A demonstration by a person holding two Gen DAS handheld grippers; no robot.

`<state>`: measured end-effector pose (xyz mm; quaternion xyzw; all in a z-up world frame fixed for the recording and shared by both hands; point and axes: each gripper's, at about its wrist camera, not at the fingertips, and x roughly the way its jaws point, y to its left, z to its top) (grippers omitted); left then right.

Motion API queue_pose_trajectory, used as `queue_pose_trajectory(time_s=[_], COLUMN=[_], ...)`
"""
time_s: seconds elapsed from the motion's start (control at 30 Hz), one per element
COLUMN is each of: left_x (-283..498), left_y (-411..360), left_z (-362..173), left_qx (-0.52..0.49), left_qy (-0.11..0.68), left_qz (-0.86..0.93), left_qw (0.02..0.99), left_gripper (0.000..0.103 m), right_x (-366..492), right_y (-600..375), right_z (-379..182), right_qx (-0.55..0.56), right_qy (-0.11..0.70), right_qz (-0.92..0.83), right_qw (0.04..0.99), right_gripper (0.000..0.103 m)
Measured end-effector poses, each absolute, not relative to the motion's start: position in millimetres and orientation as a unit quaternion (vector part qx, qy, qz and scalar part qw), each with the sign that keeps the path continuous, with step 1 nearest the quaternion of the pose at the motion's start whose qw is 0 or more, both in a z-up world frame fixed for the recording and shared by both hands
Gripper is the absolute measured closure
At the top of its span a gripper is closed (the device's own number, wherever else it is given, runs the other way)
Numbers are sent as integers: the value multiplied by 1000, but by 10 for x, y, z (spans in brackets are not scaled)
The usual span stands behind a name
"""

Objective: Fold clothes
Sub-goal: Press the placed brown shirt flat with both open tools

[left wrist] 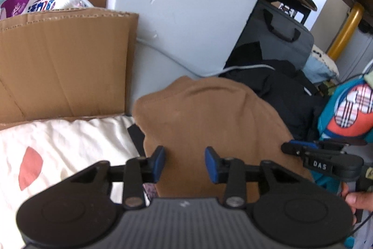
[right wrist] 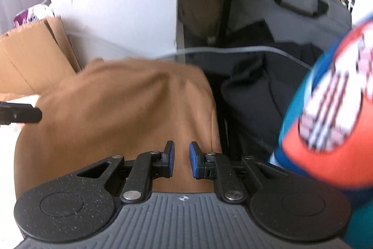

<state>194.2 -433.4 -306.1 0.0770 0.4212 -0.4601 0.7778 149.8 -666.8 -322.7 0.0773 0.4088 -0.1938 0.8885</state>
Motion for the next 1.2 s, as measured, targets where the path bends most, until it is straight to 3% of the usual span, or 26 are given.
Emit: queue_pose_trajectory(time_s=[0.2, 0.67, 0.83, 1.2], left_x=[1952, 1816, 1643, 1300], left_y=[-4267, -4059, -3861, -3611], left_z=[-3157, -3076, -3012, -3342], left_qx=[101, 102, 92, 73], left_qy=[428, 426, 423, 481], left_qz=[-458, -452, -456, -460], left_qw=[773, 777, 778, 743], left_gripper=[87, 89, 80, 73], right_x=[1463, 1238, 1108, 996], right_y=[-6649, -6541, -6433, -6076], right_z=[-3338, -3341, -3223, -3155], right_qx=[64, 8, -2, 34], right_qy=[428, 474, 476, 481], right_qz=[-203, -219, -227, -210], right_qw=[878, 853, 850, 851], right_gripper=[83, 85, 84, 83])
